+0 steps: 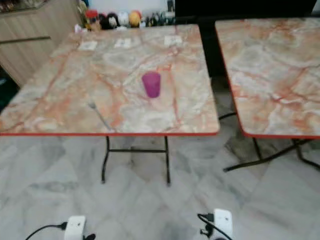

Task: Setting the table

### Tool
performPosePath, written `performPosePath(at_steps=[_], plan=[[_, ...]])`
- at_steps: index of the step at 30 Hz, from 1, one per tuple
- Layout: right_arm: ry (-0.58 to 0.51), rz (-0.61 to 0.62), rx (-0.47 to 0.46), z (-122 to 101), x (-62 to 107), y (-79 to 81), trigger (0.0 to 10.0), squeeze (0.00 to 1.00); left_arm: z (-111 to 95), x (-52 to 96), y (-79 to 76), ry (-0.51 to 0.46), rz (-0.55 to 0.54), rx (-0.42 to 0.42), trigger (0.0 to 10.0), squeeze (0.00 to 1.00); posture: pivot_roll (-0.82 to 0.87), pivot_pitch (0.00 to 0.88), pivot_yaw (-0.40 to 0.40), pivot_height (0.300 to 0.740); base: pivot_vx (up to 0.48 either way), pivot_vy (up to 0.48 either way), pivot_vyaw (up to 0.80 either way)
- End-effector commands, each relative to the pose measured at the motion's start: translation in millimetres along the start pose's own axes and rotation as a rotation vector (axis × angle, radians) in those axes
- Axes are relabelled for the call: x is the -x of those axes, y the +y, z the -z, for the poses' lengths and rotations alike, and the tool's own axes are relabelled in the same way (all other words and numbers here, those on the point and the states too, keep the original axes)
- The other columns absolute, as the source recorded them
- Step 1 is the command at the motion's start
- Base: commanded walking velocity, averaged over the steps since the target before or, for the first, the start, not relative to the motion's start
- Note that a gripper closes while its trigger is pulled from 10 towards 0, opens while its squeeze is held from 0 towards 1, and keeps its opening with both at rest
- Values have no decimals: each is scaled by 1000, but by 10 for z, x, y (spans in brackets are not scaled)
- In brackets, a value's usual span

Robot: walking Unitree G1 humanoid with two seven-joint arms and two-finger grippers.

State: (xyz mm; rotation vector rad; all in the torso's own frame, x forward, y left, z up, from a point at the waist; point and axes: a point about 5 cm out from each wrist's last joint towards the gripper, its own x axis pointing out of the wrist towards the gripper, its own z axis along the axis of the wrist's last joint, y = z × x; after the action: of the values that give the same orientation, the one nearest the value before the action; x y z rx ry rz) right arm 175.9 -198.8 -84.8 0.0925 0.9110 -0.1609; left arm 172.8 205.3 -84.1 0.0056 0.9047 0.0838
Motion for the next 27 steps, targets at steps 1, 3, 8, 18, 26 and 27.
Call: performPosePath(at_steps=[1, 3, 8, 18, 26, 27], plan=[[7, -9, -6, 23, 1, 41, 10000, 0, 15, 9, 64, 7, -13, -6, 10000, 0, -122, 91, 35, 740, 0, 480, 0], [7, -8, -5, 23, 2, 42, 10000, 0, 15, 10, 65, 6, -13, -7, 10000, 0, -120, 92, 35, 740, 0, 480, 0], [6, -7, -5, 25, 2, 42, 10000, 0, 15, 10, 66, 5, -13, -7, 10000, 0, -118, 92, 36, 740, 0, 480, 0], [3, -8, -4, 20, 2, 42, 10000, 0, 11, 10, 66, 2, -14, -8, 10000, 0, -116, 89, 34, 740, 0, 471, 0], [-30, -13, -8, -9, 3, 45, 10000, 0, -1, 10, 59, -12, -6, -5, 10000, 0, -118, 90, 34, 740, 0, 0, 0], [-30, -13, -8, -9, 3, 45, 10000, 0, -1, 10, 59, -12, -6, -5, 10000, 0, -118, 90, 34, 740, 0, 0, 0]])
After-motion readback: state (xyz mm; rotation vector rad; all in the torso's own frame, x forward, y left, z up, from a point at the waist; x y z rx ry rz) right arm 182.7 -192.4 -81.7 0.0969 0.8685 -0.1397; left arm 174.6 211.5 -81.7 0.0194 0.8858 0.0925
